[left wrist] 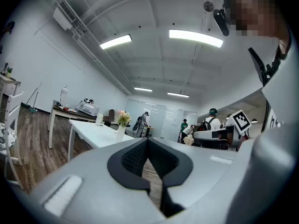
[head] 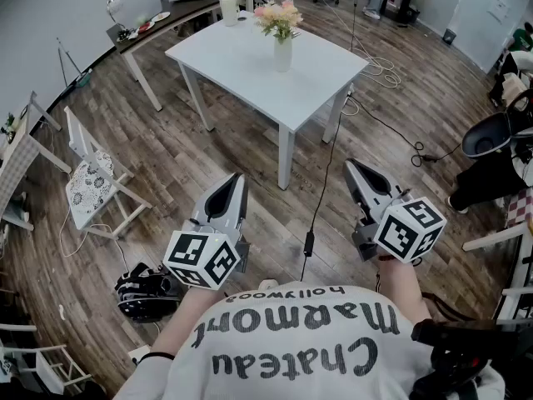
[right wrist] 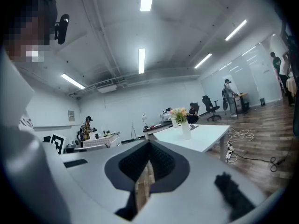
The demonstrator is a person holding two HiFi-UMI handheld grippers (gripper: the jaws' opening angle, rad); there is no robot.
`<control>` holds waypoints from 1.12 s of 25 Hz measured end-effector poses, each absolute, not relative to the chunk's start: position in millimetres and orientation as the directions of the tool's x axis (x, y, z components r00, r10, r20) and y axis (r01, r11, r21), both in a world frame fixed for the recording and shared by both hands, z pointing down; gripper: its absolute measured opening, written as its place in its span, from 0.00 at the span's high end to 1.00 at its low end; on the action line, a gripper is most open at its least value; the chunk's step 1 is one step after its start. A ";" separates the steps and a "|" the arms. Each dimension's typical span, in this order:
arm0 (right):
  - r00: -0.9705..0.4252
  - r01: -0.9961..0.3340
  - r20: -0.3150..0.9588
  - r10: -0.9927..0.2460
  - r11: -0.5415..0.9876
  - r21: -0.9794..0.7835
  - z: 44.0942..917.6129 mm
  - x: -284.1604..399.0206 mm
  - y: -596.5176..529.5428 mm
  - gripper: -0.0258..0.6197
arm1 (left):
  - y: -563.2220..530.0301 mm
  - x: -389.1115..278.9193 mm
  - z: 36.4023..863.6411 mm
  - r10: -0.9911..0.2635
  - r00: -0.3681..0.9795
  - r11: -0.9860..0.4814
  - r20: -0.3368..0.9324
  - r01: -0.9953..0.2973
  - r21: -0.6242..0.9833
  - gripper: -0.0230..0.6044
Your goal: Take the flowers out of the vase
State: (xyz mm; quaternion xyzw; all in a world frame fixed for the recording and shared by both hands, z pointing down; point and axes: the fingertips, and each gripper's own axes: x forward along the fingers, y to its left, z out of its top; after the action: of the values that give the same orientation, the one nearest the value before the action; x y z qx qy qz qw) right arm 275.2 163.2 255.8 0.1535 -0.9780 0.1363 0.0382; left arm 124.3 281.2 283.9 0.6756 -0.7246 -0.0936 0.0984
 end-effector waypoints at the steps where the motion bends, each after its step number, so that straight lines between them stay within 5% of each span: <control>1: -0.951 -0.309 0.113 -0.289 0.915 -0.258 255.0 273.9 162.2 0.94 | 279.5 123.5 283.3 -0.998 -0.064 0.066 0.015 -0.961 0.268 0.96; 28: -0.928 -0.371 0.137 -0.346 0.893 -0.254 276.7 223.7 157.2 0.94 | 250.7 74.1 291.2 -0.999 0.045 -0.043 0.001 -0.966 0.255 0.96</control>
State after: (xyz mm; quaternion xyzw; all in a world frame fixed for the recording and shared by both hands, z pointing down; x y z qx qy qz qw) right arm 223.7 157.2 276.7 0.1844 -0.9720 0.1391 0.0441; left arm 74.1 250.7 291.2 0.7167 -0.6854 -0.0884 0.0934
